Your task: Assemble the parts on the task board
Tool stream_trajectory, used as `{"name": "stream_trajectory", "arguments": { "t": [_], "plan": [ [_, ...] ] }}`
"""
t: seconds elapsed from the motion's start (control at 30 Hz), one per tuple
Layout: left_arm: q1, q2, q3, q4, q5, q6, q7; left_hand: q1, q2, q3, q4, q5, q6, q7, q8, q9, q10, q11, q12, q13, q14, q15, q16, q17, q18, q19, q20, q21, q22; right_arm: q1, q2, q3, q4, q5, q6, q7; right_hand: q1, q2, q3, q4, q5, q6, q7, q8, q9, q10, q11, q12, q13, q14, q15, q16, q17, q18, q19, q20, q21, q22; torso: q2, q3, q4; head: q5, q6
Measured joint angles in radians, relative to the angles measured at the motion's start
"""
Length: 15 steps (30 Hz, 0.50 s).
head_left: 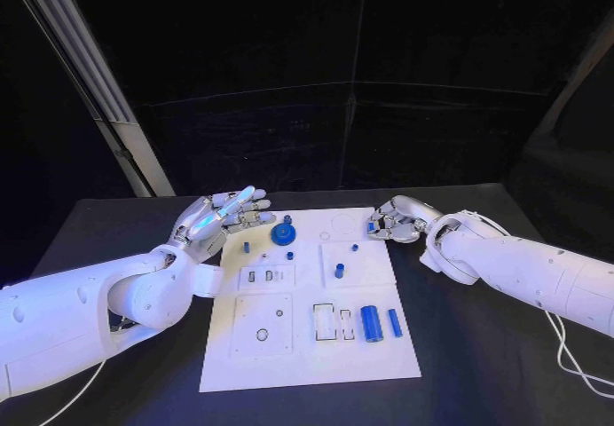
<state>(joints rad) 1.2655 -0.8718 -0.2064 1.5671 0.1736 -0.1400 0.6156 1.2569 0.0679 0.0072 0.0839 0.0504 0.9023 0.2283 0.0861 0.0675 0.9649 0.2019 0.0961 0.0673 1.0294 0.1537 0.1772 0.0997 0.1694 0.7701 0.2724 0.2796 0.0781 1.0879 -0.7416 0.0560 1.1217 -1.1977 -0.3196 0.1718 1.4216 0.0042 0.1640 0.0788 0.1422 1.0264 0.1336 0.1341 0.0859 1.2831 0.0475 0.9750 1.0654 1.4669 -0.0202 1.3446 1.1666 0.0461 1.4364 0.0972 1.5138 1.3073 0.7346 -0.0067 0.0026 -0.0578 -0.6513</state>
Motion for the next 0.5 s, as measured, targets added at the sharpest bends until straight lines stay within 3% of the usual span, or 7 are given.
{"name": "stream_trajectory", "arguments": {
  "t": [0.3, 0.43, 0.5],
  "plan": [
    [0.000, -0.001, 0.000, 0.000, 0.000, 0.000, -0.001, 0.000, 0.000, 0.000, 0.000, 0.000, 0.000, 0.000, 0.000, 0.000, 0.000, 0.000, 0.000, 0.000, 0.000, 0.000, 0.000, 0.000, 0.000, 0.000, 0.000, 0.000, 0.000, 0.000, 0.000, 0.000, 0.006, 0.001, -0.014, -0.005, 0.004, 0.011, 0.020, -0.007, -0.009, 0.008, -0.003, 0.011, 0.002, 0.005, -0.005, 0.000, -0.001, 0.000, -0.007, 0.000, 0.000, 0.000, 0.006, -0.008, 0.000, 0.000, 0.000, 0.0003, -0.0001, 0.000, -0.002],
    [0.000, -0.002, 0.000, 0.001, 0.000, 0.000, -0.001, 0.000, 0.000, 0.000, 0.000, 0.000, 0.000, 0.000, 0.000, 0.000, 0.000, 0.000, 0.000, 0.000, 0.000, 0.000, 0.000, 0.000, 0.000, 0.000, 0.000, 0.000, 0.000, 0.000, -0.011, 0.001, 0.044, 0.001, -0.027, -0.011, 0.004, 0.016, 0.020, -0.007, -0.011, 0.008, -0.003, 0.011, 0.003, 0.005, -0.005, 0.000, -0.001, 0.000, -0.007, 0.000, 0.001, 0.000, 0.006, -0.008, 0.000, 0.000, 0.000, 0.0002, -0.0013, 0.002, -0.002],
    [0.000, -0.003, 0.000, 0.001, 0.000, 0.000, -0.001, 0.000, 0.000, 0.000, 0.000, 0.000, 0.000, 0.000, 0.000, 0.000, 0.000, 0.000, 0.000, 0.000, 0.000, 0.000, 0.000, 0.000, 0.000, 0.000, 0.000, 0.000, 0.000, -0.001, -0.024, 0.009, 0.080, 0.001, -0.034, -0.019, 0.005, 0.017, 0.020, -0.007, -0.012, 0.008, -0.003, 0.011, 0.004, 0.005, -0.005, 0.000, -0.001, 0.000, -0.007, 0.000, 0.002, 0.000, 0.006, -0.008, 0.000, 0.000, -0.001, -0.0003, -0.0018, 0.003, -0.002]
  ]
}}
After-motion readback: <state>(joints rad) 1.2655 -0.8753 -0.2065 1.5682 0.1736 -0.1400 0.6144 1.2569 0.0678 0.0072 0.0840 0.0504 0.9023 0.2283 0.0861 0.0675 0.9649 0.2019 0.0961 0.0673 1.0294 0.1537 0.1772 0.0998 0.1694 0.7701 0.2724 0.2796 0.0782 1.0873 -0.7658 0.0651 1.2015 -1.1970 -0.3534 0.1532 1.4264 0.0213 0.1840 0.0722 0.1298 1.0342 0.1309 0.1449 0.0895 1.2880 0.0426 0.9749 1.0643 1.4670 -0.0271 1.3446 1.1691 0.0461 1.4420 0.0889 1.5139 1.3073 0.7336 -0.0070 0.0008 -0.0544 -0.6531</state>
